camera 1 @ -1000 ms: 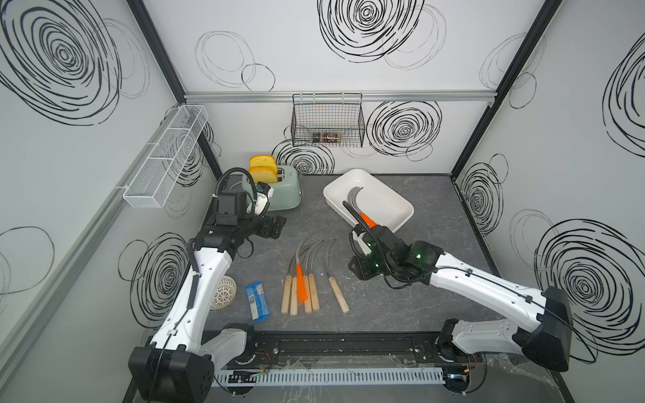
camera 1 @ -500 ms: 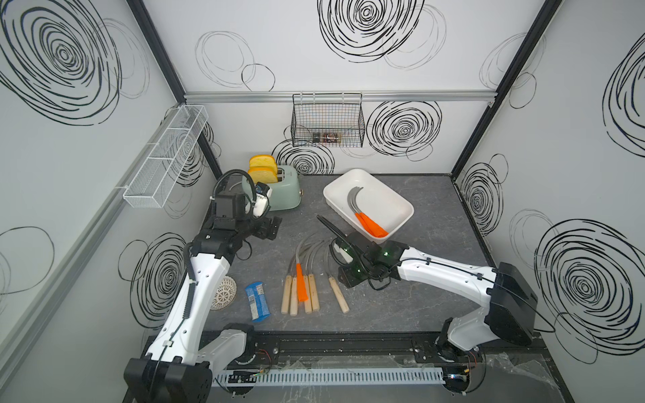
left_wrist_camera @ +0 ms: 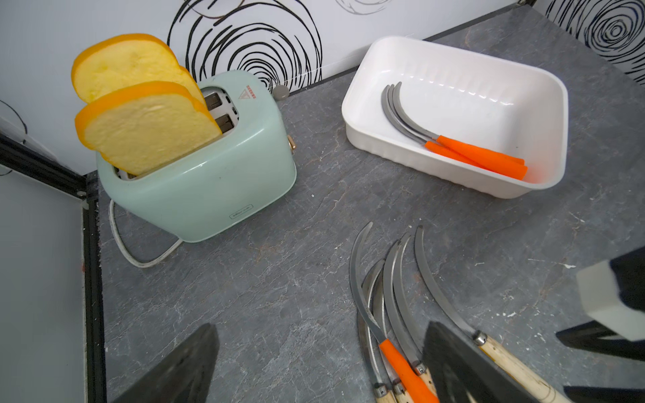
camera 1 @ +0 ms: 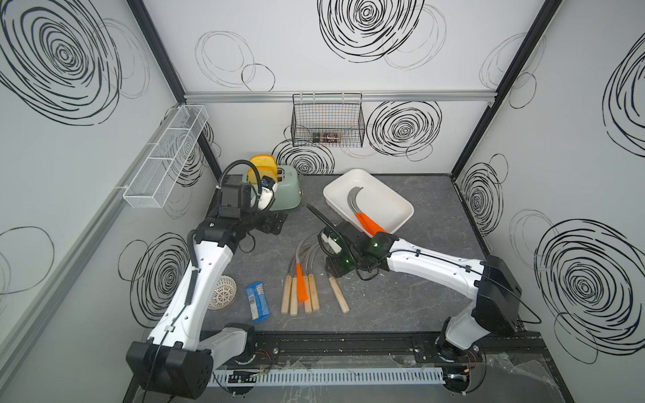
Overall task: Put small sickles into storage boxes
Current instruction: Pick up the sickle at the center of the board.
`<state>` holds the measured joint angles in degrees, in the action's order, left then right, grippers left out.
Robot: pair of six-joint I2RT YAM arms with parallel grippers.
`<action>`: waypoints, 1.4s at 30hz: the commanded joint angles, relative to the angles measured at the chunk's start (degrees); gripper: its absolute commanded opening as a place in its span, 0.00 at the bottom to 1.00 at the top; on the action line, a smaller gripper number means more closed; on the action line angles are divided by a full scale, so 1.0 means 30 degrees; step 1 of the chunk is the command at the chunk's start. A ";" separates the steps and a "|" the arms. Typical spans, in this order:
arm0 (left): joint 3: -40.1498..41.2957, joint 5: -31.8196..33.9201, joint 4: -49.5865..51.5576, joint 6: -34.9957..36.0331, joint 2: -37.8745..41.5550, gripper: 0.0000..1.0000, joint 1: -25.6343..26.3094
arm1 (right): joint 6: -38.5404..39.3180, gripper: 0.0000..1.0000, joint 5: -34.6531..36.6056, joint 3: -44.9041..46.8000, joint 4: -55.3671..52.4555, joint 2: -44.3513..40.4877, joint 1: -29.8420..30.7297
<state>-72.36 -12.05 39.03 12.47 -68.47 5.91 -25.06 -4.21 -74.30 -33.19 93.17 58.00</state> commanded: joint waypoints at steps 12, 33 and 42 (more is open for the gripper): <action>-0.0718 -0.0008 0.1068 -0.0187 0.0892 0.96 0.0226 | -0.1952 0.47 0.1337 -0.1086 -0.0684 0.2064 0.0758; 0.2116 -0.0290 -0.0215 -0.0261 0.3128 0.96 0.0754 | -0.2544 0.52 0.1622 0.2662 -0.0960 -0.0246 0.1556; 0.3199 -0.0333 -0.1519 -0.0648 0.2813 0.96 0.0754 | -0.2537 0.52 0.1773 0.2330 -0.1341 0.2005 0.2871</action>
<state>-64.18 -12.58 38.17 11.16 -60.84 7.88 -32.14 0.47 -66.59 -35.68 97.23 66.06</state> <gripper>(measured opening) 0.962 0.523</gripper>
